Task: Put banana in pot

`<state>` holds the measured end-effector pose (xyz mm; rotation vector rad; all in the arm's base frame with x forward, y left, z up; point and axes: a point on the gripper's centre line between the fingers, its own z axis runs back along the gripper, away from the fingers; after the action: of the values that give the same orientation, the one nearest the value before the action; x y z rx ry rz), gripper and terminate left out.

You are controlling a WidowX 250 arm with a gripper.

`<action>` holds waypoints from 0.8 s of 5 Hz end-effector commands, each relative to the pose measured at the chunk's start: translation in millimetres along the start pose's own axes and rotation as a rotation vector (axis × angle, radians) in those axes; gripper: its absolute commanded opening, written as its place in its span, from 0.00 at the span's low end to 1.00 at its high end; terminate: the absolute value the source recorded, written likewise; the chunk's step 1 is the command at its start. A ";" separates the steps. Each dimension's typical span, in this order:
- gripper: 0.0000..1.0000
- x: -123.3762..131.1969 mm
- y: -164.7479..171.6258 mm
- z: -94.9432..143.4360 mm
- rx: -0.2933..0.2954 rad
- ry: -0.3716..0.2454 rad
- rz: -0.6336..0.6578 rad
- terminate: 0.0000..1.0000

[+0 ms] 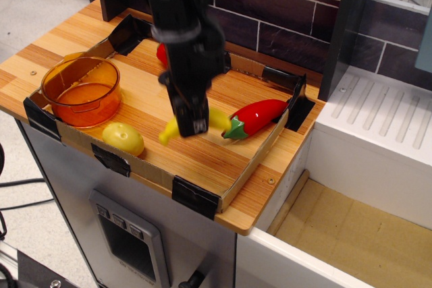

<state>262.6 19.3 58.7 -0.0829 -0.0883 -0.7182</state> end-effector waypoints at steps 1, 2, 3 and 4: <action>0.00 -20.3 29.9 49.2 0.102 -0.105 0.138 0.00; 0.00 -39.0 62.2 55.2 0.095 -0.118 0.282 0.00; 0.00 -54.7 88.3 57.5 0.106 -0.126 0.320 0.00; 0.00 -68.6 101.1 48.9 0.128 -0.108 0.323 0.00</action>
<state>283.4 140.5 80.8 -0.0414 -0.1819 -0.3785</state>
